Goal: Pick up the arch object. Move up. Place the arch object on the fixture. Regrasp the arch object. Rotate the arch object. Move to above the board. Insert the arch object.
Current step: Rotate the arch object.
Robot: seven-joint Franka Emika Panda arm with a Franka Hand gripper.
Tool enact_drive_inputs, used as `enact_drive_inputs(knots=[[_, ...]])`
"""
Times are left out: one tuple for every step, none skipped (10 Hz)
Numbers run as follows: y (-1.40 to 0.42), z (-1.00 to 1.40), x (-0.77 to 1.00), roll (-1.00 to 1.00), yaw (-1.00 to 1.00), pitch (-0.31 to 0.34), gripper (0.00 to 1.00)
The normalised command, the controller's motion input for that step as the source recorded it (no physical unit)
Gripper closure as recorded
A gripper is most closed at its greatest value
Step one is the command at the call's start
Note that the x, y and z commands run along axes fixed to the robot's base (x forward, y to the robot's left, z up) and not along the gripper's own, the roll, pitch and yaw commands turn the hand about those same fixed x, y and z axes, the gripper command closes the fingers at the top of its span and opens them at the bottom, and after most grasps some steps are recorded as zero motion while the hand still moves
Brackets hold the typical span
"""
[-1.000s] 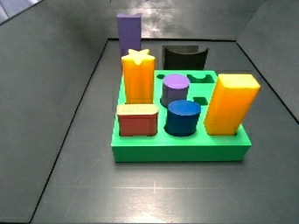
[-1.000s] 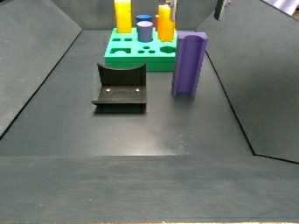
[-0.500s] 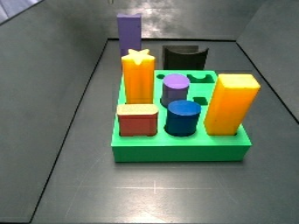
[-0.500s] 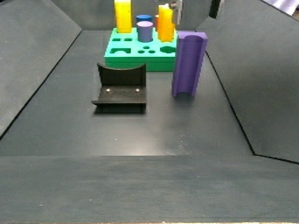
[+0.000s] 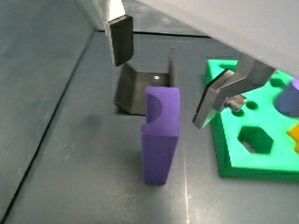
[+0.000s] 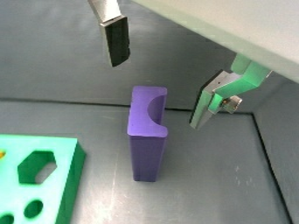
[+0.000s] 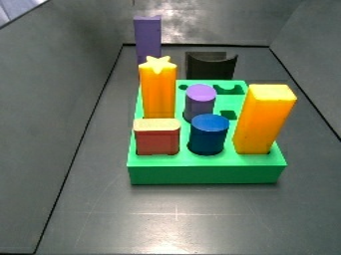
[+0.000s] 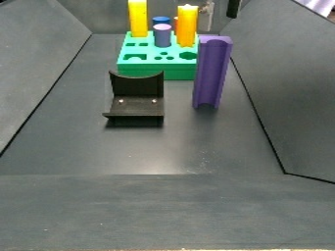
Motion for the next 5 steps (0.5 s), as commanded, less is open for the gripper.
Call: enact_drive_inputs(knots=[[0.0,-0.02,0.02,0.0,1.0,0.009,0.0],[0.0,-0.02,0.02,0.0,1.0,0.01,0.0],[0.0,-0.02,0.02,0.0,1.0,0.01,0.0],[0.0,-0.02,0.02,0.0,1.0,0.01,0.0],[0.0,-0.02,0.02,0.0,1.0,0.011,0.0]])
